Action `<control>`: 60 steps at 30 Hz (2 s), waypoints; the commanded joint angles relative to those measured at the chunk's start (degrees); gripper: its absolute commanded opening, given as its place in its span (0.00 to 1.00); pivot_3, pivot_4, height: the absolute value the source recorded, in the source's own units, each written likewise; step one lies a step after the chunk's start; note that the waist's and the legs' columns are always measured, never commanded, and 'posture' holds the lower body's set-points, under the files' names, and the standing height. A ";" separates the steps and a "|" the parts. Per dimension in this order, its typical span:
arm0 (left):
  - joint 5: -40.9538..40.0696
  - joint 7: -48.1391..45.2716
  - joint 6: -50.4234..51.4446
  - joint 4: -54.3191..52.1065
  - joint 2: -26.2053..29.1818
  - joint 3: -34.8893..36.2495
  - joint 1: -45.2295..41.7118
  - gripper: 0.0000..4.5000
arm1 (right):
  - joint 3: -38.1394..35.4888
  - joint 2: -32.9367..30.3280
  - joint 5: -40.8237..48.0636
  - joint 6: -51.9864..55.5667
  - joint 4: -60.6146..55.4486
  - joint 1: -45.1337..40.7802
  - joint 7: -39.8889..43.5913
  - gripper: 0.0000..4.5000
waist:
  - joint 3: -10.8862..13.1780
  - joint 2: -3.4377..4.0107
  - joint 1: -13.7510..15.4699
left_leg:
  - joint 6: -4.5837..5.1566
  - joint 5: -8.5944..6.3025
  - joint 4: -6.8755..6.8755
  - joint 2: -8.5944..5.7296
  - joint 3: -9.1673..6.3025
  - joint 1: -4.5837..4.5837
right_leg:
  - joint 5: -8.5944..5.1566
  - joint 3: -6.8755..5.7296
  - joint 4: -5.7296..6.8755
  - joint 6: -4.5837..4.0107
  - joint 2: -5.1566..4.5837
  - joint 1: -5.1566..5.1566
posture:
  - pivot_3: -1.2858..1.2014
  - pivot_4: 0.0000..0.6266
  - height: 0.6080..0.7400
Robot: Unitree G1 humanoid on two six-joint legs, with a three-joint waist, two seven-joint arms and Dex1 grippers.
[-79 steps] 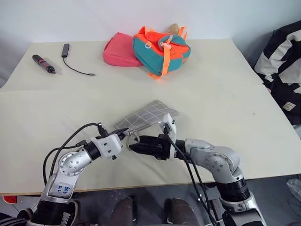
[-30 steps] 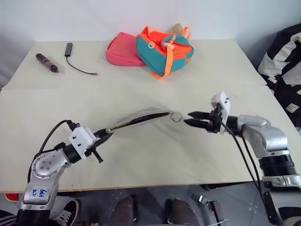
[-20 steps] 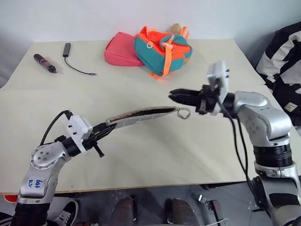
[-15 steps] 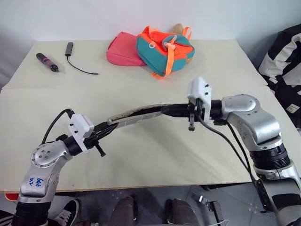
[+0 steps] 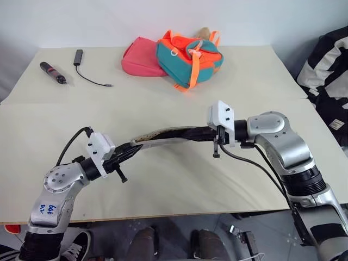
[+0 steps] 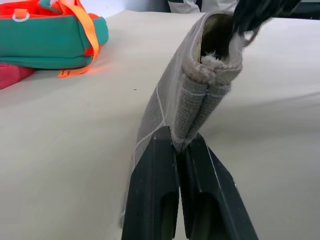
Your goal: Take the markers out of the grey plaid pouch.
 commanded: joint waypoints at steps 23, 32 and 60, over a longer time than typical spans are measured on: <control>-9.82 -3.28 12.26 -3.93 -2.97 -1.48 -3.36 0.00 | 6.46 -0.46 -16.71 -15.31 3.81 -5.36 3.91 0.99 | 0.00 0.01 -0.13 | -0.06 -0.03 0.15 0.08 0.03 0.01 | 0.00 0.06 0.02 0.01 0.10 0.04 | 0.52 0.24 1.00; -17.00 -1.67 19.05 -4.28 -5.40 0.04 -4.60 0.00 | 5.49 1.50 -14.56 -12.67 0.93 -5.44 3.95 0.62 | 0.00 0.00 -0.12 | 0.00 0.01 0.16 0.08 0.02 0.01 | 0.00 0.06 0.03 0.00 0.10 0.05 | 0.52 0.24 1.00; -18.70 -0.77 21.61 -3.12 -7.37 -0.64 -1.40 0.00 | 11.25 6.97 -22.79 -14.01 7.78 -10.31 5.18 0.13 | 0.00 0.00 -0.27 | -0.10 -0.03 0.20 0.12 0.03 0.04 | 0.00 0.13 0.06 0.00 0.31 0.04 | 0.52 0.24 1.00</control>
